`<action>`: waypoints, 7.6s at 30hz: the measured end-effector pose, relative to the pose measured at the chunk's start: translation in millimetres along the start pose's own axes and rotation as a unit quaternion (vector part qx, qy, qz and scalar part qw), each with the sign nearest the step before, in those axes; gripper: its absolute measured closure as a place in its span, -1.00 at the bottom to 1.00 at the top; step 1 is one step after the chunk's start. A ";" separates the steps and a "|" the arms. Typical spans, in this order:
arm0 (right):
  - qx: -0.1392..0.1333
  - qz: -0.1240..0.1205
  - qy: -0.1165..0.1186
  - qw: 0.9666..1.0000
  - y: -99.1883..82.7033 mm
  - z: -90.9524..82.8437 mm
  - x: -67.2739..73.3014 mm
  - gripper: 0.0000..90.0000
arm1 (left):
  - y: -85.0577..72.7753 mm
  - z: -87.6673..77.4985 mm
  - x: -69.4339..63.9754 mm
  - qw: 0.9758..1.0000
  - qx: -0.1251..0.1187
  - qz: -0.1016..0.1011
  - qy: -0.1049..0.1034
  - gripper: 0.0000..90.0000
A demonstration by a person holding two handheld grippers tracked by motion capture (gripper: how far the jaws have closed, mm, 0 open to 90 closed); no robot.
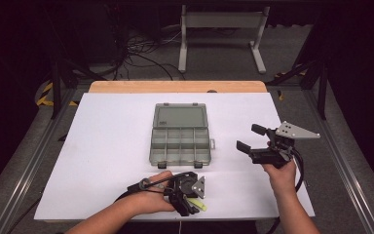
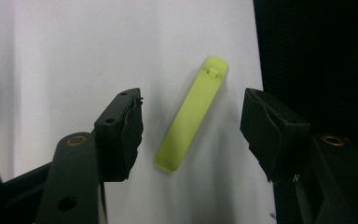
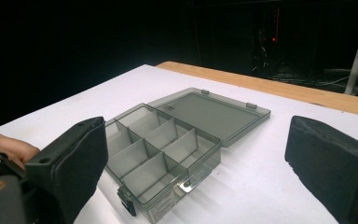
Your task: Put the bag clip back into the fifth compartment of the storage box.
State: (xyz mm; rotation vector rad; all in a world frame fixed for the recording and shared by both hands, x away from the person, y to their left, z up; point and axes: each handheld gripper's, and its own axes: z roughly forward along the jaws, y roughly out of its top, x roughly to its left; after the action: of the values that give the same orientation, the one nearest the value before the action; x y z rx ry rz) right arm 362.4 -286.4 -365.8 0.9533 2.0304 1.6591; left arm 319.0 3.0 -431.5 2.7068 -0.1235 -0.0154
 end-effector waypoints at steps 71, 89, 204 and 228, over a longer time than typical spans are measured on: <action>0.014 -0.001 -0.007 1.000 -4.1 5.0 -1.5 -0.84 | -13.1 -77.0 10.9 0.991 -0.079 -0.083 0.065 0.73; 0.015 -0.003 -0.009 1.000 -4.5 5.5 -1.2 -0.84 | -32.8 -101.3 25.6 0.979 -0.097 -0.140 0.110 0.72; 0.030 -0.011 -0.016 0.999 -6.7 8.6 0.1 -0.84 | -97.3 -77.9 90.9 0.904 -0.059 -0.397 0.149 0.71; 0.029 -0.025 -0.009 0.999 -4.4 10.6 4.6 -0.78 | -104.3 -114.5 85.0 0.910 -0.124 -0.359 0.166 0.89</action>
State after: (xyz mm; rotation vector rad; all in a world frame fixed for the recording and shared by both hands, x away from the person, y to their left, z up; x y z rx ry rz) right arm 364.8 -275.9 -372.1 0.9244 2.0828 1.5679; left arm 415.9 137.6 -370.5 2.3071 0.9092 0.1966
